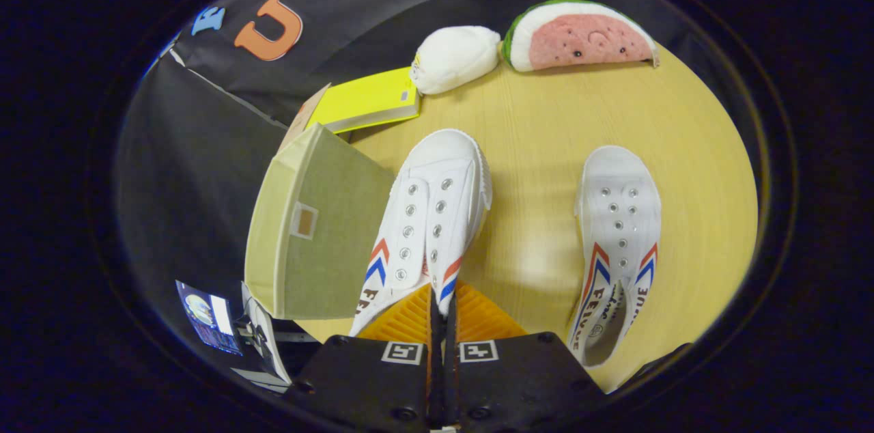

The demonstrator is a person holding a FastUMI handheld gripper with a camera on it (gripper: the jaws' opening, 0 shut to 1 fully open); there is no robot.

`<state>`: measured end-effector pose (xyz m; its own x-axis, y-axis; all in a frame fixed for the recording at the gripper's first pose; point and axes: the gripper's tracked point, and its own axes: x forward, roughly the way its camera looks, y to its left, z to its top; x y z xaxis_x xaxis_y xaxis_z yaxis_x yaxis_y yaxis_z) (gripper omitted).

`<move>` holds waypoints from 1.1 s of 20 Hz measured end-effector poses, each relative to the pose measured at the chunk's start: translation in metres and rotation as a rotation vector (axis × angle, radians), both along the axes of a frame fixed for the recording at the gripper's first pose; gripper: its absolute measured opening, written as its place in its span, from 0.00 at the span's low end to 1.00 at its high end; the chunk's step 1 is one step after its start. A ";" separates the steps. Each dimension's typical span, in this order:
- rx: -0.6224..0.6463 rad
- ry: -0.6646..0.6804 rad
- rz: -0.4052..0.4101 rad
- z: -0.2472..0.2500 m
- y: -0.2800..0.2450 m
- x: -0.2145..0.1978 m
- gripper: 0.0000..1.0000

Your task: Open the storage box then place both shoes into the box .Put the left shoe in first, then the right shoe, with the right side of both shoes facing outward in a uniform manner.

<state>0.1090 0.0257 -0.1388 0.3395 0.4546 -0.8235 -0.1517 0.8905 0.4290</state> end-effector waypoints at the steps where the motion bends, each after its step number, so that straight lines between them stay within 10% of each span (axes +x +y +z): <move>1: -0.004 -0.022 0.001 0.012 0.006 -0.002 0.06; 11: 0.064 -0.131 0.052 0.104 0.115 -0.008 0.06; 22: -0.031 -0.039 0.063 0.032 0.230 0.019 0.06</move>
